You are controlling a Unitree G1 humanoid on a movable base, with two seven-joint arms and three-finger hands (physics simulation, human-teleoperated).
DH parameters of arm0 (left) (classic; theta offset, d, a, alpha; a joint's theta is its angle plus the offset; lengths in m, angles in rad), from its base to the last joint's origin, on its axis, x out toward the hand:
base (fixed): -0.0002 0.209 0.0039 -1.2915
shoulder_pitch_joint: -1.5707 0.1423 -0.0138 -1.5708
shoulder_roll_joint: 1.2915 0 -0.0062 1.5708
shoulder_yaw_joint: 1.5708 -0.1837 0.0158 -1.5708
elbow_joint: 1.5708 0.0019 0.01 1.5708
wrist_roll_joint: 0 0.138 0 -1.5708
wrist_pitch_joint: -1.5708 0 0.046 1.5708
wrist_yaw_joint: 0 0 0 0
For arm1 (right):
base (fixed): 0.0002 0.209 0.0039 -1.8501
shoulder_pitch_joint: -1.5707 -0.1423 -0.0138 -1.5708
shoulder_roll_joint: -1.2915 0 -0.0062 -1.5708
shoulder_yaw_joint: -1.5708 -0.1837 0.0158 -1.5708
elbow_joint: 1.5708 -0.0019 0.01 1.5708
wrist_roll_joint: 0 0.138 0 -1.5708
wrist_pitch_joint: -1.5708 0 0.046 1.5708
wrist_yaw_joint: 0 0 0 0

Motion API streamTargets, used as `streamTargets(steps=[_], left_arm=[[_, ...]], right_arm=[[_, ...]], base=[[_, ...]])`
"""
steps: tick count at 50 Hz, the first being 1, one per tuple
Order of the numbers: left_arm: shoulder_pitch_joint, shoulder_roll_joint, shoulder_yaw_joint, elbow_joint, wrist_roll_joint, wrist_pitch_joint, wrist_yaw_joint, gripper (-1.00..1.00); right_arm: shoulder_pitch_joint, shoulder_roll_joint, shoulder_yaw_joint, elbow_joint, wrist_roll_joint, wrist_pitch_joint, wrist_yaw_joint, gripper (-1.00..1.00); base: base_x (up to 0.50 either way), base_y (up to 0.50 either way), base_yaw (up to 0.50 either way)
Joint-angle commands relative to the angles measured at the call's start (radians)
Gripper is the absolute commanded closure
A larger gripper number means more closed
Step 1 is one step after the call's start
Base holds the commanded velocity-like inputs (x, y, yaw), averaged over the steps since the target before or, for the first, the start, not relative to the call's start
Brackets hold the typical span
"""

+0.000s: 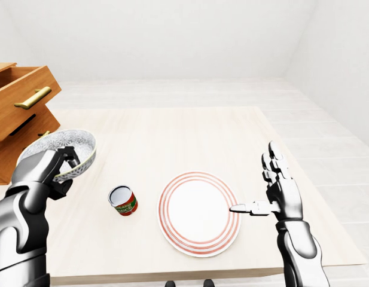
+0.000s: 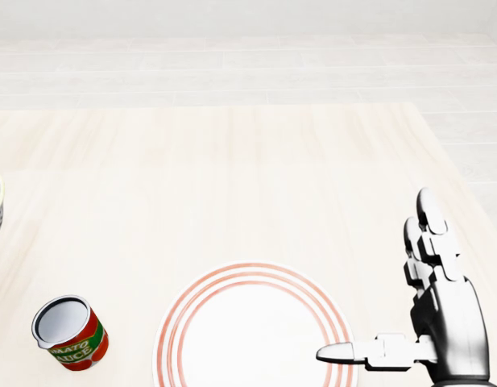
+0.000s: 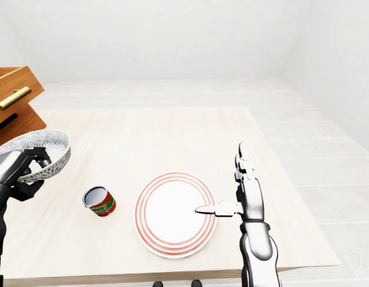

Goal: Put the bowl on the plate.

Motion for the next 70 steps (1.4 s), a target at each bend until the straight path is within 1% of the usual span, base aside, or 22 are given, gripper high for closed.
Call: streamTargets(steps=[1, 9, 16, 21, 23, 26, 28, 29, 31, 32, 34, 36, 38, 39, 45, 49, 50, 52, 62, 63, 68, 70], left_arm=[[-0.050, -0.004, 0.006, -0.119, 0.012, 0.027, -0.075, 1.00], [-0.100, -0.015, -0.020, -0.194, 0.018, 0.066, -0.156, 1.00], [-0.125, -0.033, -0.056, -0.221, 0.034, 0.066, -0.175, 1.00], [-0.147, -0.058, -0.076, -0.252, 0.032, 0.066, -0.198, 1.00], [-0.153, -0.054, -0.085, -0.250, 0.040, 0.066, -0.199, 1.00], [-0.169, -0.066, -0.109, -0.258, 0.050, 0.066, -0.209, 1.00], [-0.185, -0.085, -0.123, -0.268, 0.053, 0.066, -0.222, 1.00], [-0.186, -0.078, -0.133, -0.270, 0.065, 0.066, -0.229, 1.00], [-0.207, -0.100, -0.140, -0.280, 0.056, 0.066, -0.235, 1.00], [-0.209, -0.085, -0.152, -0.282, 0.071, 0.066, -0.246, 1.00], [-0.231, -0.108, -0.158, -0.289, 0.064, 0.066, -0.254, 1.00], [-0.234, -0.099, -0.170, -0.288, 0.071, 0.066, -0.263, 1.00], [-0.253, -0.120, -0.175, -0.290, 0.061, 0.066, -0.265, 1.00], [-0.257, -0.108, -0.184, -0.288, 0.075, 0.066, -0.273, 1.00], [-0.298, -0.123, -0.204, -0.302, 0.078, 0.066, -0.300, 1.00], [-0.315, -0.136, -0.224, -0.307, 0.087, 0.066, -0.302, 1.00], [-0.320, -0.151, -0.226, -0.307, 0.076, 0.066, -0.302, 1.00], [-0.327, -0.150, -0.239, -0.303, 0.090, 0.066, -0.302, 1.00], [-0.356, -0.183, -0.276, -0.295, 0.107, 0.066, -0.302, 1.00], [-0.360, -0.196, -0.276, -0.295, 0.097, 0.066, -0.302, 1.00], [-0.364, -0.209, -0.295, -0.297, 0.117, 0.066, -0.302, 1.00], [-0.360, -0.235, -0.302, -0.300, 0.107, 0.066, -0.302, 1.00]], right_arm=[[-0.004, -0.001, -0.001, -0.016, 0.000, 0.000, 0.000, -1.00], [-0.007, -0.003, -0.001, -0.021, -0.004, 0.000, 0.001, -1.00], [-0.009, 0.001, 0.004, -0.006, -0.007, 0.000, -0.002, -1.00], [-0.010, -0.002, 0.003, -0.009, -0.005, 0.000, -0.002, -1.00], [-0.010, -0.001, 0.002, -0.011, -0.003, 0.000, -0.001, -1.00], [-0.010, -0.001, 0.003, -0.008, -0.004, 0.000, -0.002, -1.00], [-0.010, 0.000, 0.005, -0.006, -0.007, 0.000, -0.006, -1.00], [-0.010, 0.001, 0.007, -0.005, -0.007, 0.000, -0.006, -1.00], [-0.010, 0.000, 0.008, -0.003, -0.007, 0.000, -0.006, -1.00], [-0.010, -0.001, 0.008, -0.003, -0.007, 0.000, -0.006, -1.00], [-0.011, -0.001, 0.008, -0.003, -0.006, 0.000, -0.006, -1.00], [-0.011, -0.001, 0.008, -0.004, -0.006, 0.000, -0.006, -1.00], [-0.013, -0.001, 0.008, -0.002, -0.006, 0.000, -0.007, -1.00], [-0.013, -0.002, 0.009, -0.001, -0.006, 0.000, -0.007, -1.00], [-0.010, -0.001, 0.009, -0.002, -0.005, 0.000, -0.009, -1.00], [-0.006, 0.000, 0.009, -0.003, -0.004, 0.000, -0.009, -1.00], [-0.004, 0.000, 0.009, -0.004, -0.003, 0.000, -0.009, -1.00], [0.001, 0.001, 0.009, -0.005, -0.002, 0.000, -0.009, -1.00], [0.013, 0.003, 0.002, -0.008, 0.001, 0.000, -0.006, -1.00], [0.013, 0.003, 0.003, -0.008, 0.001, 0.000, -0.006, -1.00], [0.013, 0.004, 0.001, -0.004, 0.001, 0.000, -0.006, -1.00], [0.014, 0.004, 0.002, -0.002, 0.001, 0.000, -0.006, -1.00]], base=[[0.00, 0.00, 0.00], [0.00, 0.00, 0.00], [0.00, 0.00, 0.00], [0.00, 0.00, 0.00], [0.00, 0.00, 0.00], [0.00, 0.00, 0.00], [0.00, 0.00, 0.00], [0.00, 0.00, 0.00], [0.00, 0.00, 0.00], [0.00, 0.00, 0.00], [0.00, 0.00, 0.00], [0.00, 0.00, 0.00], [0.00, 0.00, 0.00], [0.00, 0.00, 0.00], [0.00, 0.00, 0.00], [0.00, 0.00, 0.00], [0.00, 0.00, 0.00], [0.00, 0.00, 0.00], [0.00, 0.00, 0.00], [0.00, 0.00, 0.00], [0.00, 0.00, 0.00], [0.00, 0.00, 0.00]])
